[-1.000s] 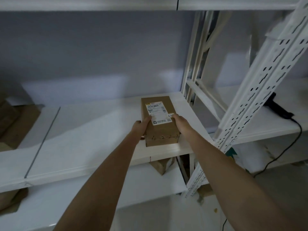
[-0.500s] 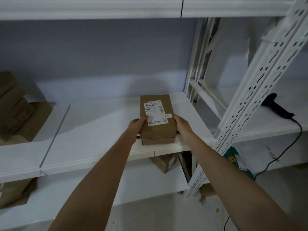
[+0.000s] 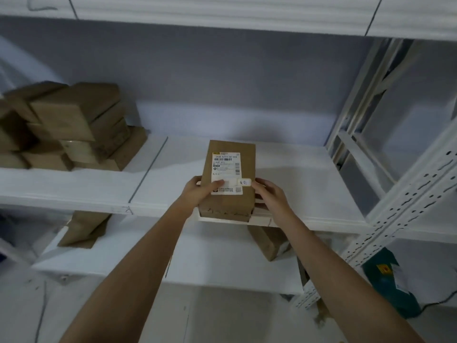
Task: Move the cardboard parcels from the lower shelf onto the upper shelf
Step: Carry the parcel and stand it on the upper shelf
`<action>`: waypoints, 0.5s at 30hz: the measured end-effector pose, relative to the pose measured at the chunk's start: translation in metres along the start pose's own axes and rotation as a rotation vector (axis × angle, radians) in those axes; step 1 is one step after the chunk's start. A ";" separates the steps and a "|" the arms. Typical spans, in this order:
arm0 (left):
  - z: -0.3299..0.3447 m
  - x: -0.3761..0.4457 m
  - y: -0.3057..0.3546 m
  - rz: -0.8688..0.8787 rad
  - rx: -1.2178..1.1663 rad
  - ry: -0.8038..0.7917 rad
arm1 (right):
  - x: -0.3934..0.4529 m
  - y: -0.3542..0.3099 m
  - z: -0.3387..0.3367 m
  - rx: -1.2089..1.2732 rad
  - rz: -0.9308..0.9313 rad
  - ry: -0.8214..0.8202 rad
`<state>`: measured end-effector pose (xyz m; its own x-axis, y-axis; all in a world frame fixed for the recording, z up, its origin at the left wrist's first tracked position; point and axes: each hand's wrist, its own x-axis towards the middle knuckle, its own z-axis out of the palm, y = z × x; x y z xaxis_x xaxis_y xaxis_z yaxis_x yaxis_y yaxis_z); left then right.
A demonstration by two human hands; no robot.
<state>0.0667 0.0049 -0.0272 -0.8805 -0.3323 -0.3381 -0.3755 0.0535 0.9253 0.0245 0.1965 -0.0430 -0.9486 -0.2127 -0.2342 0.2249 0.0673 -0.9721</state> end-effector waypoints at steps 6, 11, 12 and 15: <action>-0.067 -0.018 -0.034 -0.061 -0.148 0.162 | -0.014 0.022 0.075 0.032 0.024 -0.077; -0.114 -0.035 -0.062 -0.024 -0.257 0.248 | -0.036 0.033 0.133 0.024 0.038 -0.078; -0.121 -0.036 -0.062 -0.014 -0.278 0.258 | -0.039 0.028 0.139 0.019 0.022 -0.086; -0.165 -0.052 -0.066 0.024 -0.294 0.282 | -0.064 0.018 0.184 0.020 -0.042 -0.087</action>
<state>0.1845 -0.1366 -0.0425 -0.7589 -0.5815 -0.2930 -0.2205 -0.1938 0.9559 0.1305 0.0320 -0.0487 -0.9347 -0.2985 -0.1931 0.1907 0.0377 -0.9809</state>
